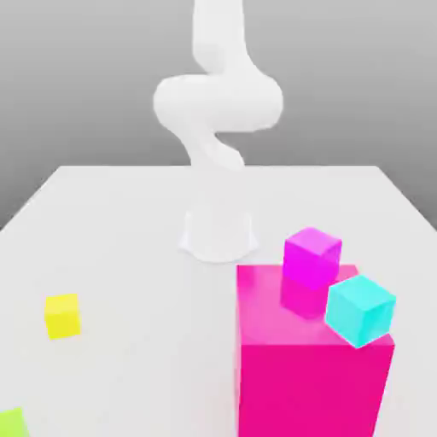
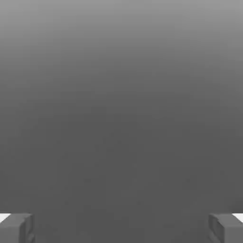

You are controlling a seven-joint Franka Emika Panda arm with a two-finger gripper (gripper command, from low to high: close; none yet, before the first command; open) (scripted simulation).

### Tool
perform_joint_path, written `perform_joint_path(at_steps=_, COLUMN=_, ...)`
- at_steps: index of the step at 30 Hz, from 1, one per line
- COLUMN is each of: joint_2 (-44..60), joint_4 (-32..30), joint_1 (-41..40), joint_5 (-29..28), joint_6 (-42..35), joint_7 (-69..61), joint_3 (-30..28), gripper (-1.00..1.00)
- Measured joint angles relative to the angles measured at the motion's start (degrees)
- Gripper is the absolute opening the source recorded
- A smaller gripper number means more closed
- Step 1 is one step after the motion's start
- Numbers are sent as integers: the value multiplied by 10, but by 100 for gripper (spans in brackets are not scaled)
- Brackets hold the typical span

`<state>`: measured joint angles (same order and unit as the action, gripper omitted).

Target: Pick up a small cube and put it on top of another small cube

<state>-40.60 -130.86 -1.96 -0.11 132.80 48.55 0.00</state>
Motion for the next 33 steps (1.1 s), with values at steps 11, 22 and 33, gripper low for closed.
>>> perform_joint_path(at_steps=11, joint_2=232, joint_4=41, joint_1=-70, joint_5=-10, joint_6=45, joint_7=124, joint_3=-16, gripper=0)
perform_joint_path(at_steps=22, joint_2=461, joint_4=81, joint_1=-130, joint_5=6, joint_6=89, joint_7=227, joint_3=-50, gripper=0)
perform_joint_path(at_steps=33, joint_2=691, joint_4=123, joint_1=-179, joint_5=66, joint_6=144, joint_7=292, joint_3=-73, gripper=0)
